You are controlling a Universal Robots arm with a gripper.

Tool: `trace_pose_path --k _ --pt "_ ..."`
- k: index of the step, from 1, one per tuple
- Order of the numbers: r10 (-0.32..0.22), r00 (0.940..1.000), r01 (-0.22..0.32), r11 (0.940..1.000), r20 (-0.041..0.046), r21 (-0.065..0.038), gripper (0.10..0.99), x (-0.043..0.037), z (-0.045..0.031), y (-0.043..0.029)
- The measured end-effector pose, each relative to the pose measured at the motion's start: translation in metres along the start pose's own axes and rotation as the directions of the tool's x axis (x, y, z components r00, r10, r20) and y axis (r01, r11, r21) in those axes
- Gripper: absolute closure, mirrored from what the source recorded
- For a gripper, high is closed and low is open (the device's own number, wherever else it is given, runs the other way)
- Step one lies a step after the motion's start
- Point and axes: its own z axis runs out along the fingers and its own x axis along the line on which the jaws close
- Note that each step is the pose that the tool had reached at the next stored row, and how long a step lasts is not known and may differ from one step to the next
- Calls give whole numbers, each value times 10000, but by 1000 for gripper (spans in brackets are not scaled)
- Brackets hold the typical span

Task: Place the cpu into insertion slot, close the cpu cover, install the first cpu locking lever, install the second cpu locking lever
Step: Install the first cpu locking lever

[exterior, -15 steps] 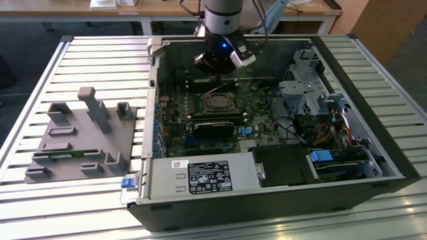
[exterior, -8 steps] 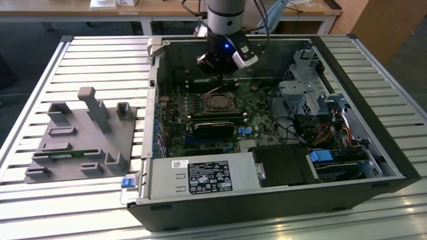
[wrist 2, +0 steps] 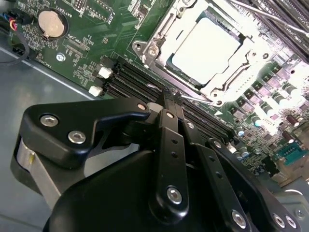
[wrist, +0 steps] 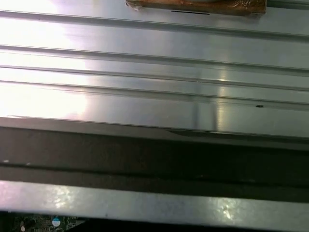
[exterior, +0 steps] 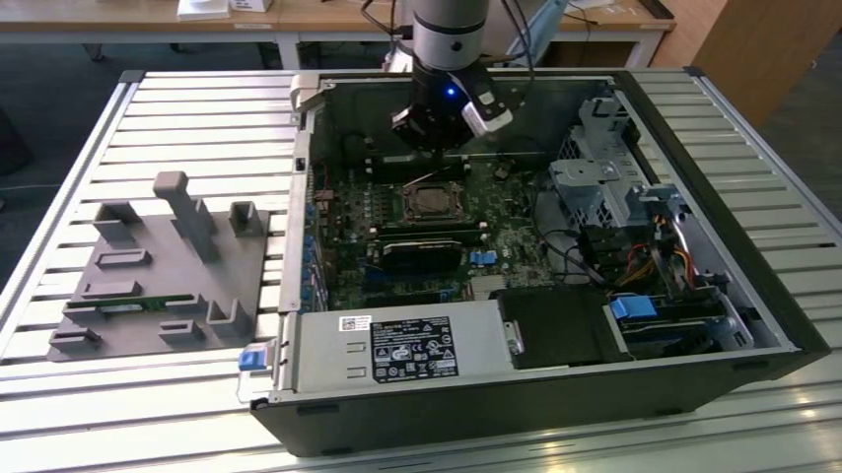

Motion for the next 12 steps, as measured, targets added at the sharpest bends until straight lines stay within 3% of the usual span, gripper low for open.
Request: trace_pose_path --k 12 --pt "1 10000 -1 10000 -31 10 980 -72 81 3"
